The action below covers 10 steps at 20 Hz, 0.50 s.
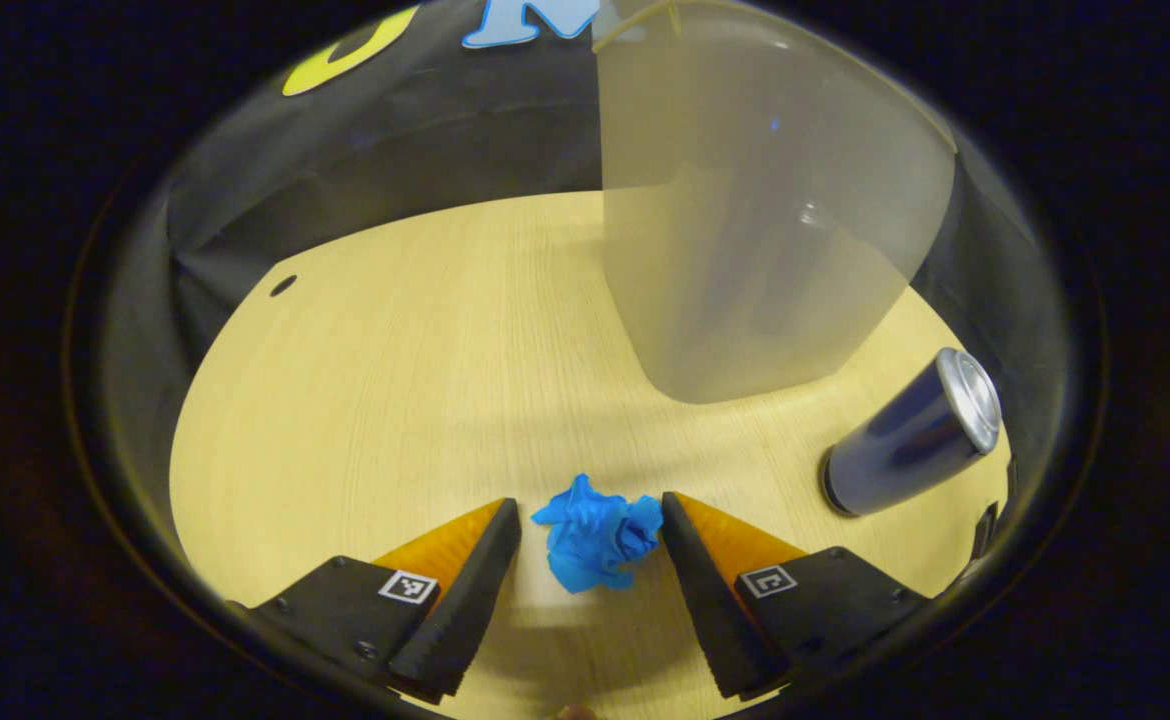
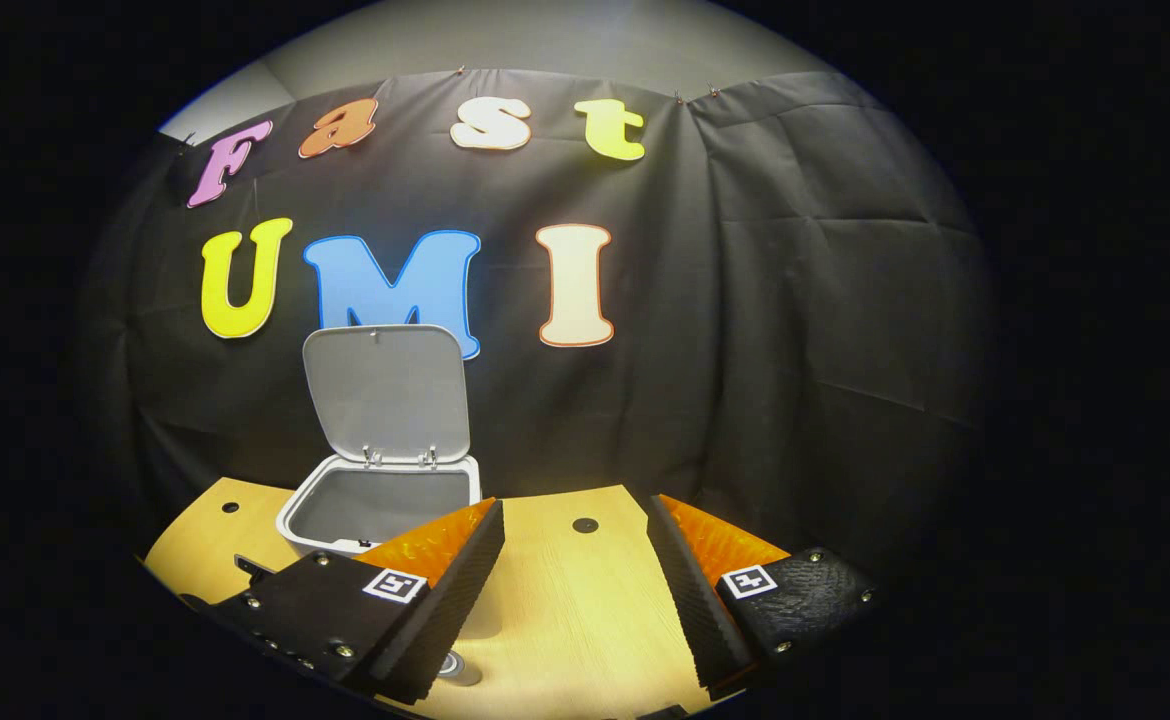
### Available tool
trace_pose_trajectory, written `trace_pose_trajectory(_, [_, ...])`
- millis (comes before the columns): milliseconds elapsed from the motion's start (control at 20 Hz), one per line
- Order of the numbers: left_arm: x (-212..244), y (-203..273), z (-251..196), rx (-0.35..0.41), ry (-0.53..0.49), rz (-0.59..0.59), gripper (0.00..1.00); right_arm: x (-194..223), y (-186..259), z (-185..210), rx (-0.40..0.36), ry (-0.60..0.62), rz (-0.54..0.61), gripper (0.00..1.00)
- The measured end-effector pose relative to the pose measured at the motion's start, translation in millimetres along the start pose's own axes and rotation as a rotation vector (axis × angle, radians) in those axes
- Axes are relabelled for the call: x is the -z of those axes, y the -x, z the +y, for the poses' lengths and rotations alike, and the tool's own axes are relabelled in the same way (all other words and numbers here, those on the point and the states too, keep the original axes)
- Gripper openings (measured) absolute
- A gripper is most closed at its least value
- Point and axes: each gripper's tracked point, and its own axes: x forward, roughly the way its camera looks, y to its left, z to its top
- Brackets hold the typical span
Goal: Press the lid of the desktop garbage bin to open it, pick up the crumpled paper on the desktop and throw it into the bin, then pick up the pop can on the desktop and drop it into the bin, and finally close the garbage bin lid.
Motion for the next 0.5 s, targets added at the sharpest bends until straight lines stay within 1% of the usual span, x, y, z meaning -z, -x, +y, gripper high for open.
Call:
trace_pose_trajectory(50, [-2.3,-0.9,0.9,-0.005,0.005,-0.01,0.96,-0.3,-0.2,1.4,-0.003,-0.001,0.001,0.92])
trace_pose_trajectory(100, [-3.5,-1.3,0.9,-0.015,0.019,-0.009,0.94,0.7,-0.4,3.0,-0.006,-0.002,0.003,0.92])
trace_pose_trajectory(150, [-3.1,-1.4,0.7,-0.021,0.028,-0.012,0.97,0.8,-0.9,4.8,-0.01,-0.003,0.005,0.92])
trace_pose_trajectory(200, [-3.5,-1.3,1.2,-0.027,0.029,-0.017,0.94,2.3,-1.5,6.1,-0.015,-0.005,0.008,0.92])
trace_pose_trajectory(250, [-4.4,-1.8,1.5,-0.027,0.027,-0.021,0.95,2.6,-1.5,7.6,-0.018,-0.008,0.009,0.92])
trace_pose_trajectory(300, [-5.9,-2.7,2.3,-0.027,0.026,-0.028,0.92,3.0,-1.7,7.4,-0.019,-0.01,0.008,0.93])
trace_pose_trajectory(400, [-4.7,-4.6,3.2,-0.034,0.025,-0.035,0.7,4.2,-1.5,8.3,-0.021,-0.011,0.01,0.93])
trace_pose_trajectory(500, [-4.8,-2.9,2.5,-0.024,0.033,-0.037,0.5,5.3,-1.7,7.4,-0.018,-0.007,0.012,0.93])
